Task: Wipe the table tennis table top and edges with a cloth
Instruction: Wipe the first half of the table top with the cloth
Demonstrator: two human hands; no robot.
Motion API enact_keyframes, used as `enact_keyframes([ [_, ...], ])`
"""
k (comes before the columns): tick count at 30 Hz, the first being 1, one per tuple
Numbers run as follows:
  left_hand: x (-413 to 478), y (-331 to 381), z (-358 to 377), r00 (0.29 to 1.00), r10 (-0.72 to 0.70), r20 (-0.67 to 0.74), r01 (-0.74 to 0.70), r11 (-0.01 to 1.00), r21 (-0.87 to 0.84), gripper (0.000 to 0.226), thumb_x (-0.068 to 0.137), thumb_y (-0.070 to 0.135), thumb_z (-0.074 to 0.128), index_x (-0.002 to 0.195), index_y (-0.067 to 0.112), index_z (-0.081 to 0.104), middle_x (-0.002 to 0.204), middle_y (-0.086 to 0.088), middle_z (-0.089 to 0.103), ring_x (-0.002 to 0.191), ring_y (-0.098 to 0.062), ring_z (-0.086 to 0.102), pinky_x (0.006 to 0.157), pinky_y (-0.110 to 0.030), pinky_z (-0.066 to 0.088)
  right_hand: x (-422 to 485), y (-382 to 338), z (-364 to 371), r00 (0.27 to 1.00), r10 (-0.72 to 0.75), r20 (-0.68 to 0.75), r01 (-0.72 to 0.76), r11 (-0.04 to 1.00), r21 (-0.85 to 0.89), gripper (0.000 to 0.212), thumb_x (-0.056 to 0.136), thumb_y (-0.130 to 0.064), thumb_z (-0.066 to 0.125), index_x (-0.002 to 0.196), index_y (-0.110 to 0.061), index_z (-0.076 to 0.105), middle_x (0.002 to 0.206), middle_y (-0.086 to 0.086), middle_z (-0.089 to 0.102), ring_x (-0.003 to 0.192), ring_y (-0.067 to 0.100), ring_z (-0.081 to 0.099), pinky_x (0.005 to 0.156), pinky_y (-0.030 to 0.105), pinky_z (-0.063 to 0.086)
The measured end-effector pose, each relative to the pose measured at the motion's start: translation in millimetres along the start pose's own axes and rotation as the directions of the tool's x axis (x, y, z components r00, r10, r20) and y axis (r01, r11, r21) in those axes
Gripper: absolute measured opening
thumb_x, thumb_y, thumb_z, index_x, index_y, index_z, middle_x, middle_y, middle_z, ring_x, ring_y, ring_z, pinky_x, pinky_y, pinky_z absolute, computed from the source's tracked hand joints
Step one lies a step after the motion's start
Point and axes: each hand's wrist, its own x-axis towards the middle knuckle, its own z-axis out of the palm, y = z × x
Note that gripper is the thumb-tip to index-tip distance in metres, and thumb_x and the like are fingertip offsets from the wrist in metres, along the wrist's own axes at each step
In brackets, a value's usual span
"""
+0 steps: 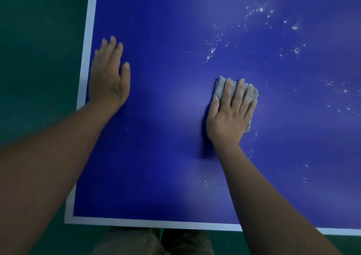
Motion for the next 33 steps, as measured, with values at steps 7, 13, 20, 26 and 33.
enact_keyframes([
  [7, 34, 3, 3, 0.998, 0.041, -0.041, -0.033, 0.979, 0.199, 0.065, 0.114, 0.044, 0.028, 0.171, 0.015, 0.022, 0.18, -0.005, 0.015, 0.167, -0.024, 0.007, 0.136, -0.041, 0.001, -7, -22, 4, 0.992, -0.122, -0.004, 0.122, 0.992, -0.035, 0.062, 0.114, -0.044, 0.024, 0.172, -0.024, 0.018, 0.18, 0.009, 0.009, 0.166, 0.035, 0.004, 0.132, 0.059, 0.007],
  [13, 38, 2, 3, 0.996, 0.055, -0.077, -0.036, 0.973, 0.226, 0.064, 0.113, 0.043, 0.033, 0.17, 0.015, 0.027, 0.179, -0.005, 0.02, 0.167, -0.025, 0.012, 0.136, -0.042, 0.006, 8, -101, 14, 0.967, -0.254, -0.032, 0.256, 0.965, 0.062, 0.06, 0.113, -0.045, 0.034, 0.169, -0.026, 0.03, 0.179, 0.008, 0.016, 0.166, 0.033, 0.008, 0.132, 0.058, 0.01],
  [20, 40, -4, 8, 0.992, 0.077, -0.103, -0.05, 0.97, 0.239, 0.062, 0.113, 0.04, 0.036, 0.17, 0.016, 0.027, 0.179, -0.005, 0.02, 0.167, -0.025, 0.012, 0.136, -0.044, 0.007, 75, -106, 17, 0.897, -0.425, -0.122, 0.438, 0.891, 0.12, 0.056, 0.11, -0.042, 0.044, 0.164, -0.025, 0.044, 0.174, 0.008, 0.032, 0.164, 0.033, 0.02, 0.132, 0.055, 0.015],
  [26, 42, -2, 7, 0.993, 0.05, -0.105, -0.027, 0.978, 0.207, 0.063, 0.112, 0.039, 0.037, 0.17, 0.015, 0.028, 0.179, -0.005, 0.02, 0.167, -0.024, 0.01, 0.136, -0.043, 0.005, 125, -14, -3, 0.99, -0.121, -0.07, 0.12, 0.993, -0.014, 0.061, 0.112, -0.045, 0.035, 0.17, -0.028, 0.029, 0.179, 0.006, 0.019, 0.166, 0.033, 0.012, 0.132, 0.056, 0.01],
  [33, 43, -3, 6, 0.995, 0.048, -0.086, -0.03, 0.979, 0.202, 0.063, 0.112, 0.038, 0.035, 0.169, 0.012, 0.029, 0.179, -0.006, 0.02, 0.167, -0.024, 0.011, 0.136, -0.046, 0.007, 101, -70, -2, 1.0, -0.016, -0.025, 0.016, 1.0, -0.008, 0.062, 0.113, -0.044, 0.027, 0.171, -0.023, 0.021, 0.179, 0.011, 0.01, 0.166, 0.038, 0.004, 0.132, 0.059, 0.006],
])
